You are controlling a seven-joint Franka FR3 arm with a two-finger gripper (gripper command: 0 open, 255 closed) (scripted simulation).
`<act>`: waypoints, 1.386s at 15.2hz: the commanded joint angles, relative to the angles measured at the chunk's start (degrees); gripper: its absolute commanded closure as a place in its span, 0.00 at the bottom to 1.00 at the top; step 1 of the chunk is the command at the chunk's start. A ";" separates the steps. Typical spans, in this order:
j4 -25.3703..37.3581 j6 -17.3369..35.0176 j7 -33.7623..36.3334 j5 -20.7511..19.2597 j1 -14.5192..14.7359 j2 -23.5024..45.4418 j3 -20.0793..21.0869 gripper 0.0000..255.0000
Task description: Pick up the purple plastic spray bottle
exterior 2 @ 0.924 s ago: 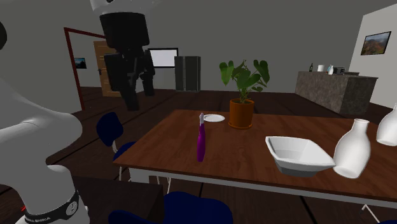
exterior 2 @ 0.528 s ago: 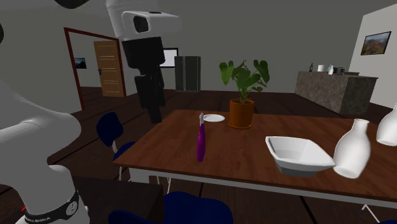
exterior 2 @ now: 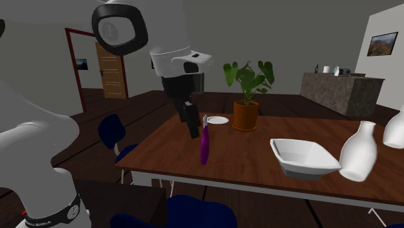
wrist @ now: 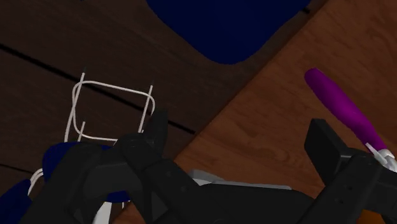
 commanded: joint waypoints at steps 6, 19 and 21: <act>-1.87 13.01 -13.78 6.97 8.51 8.62 -0.33 0.00; 1.69 28.63 -45.24 26.27 24.47 25.94 0.30 0.00; 2.80 30.02 -50.64 29.74 26.38 28.50 0.95 0.00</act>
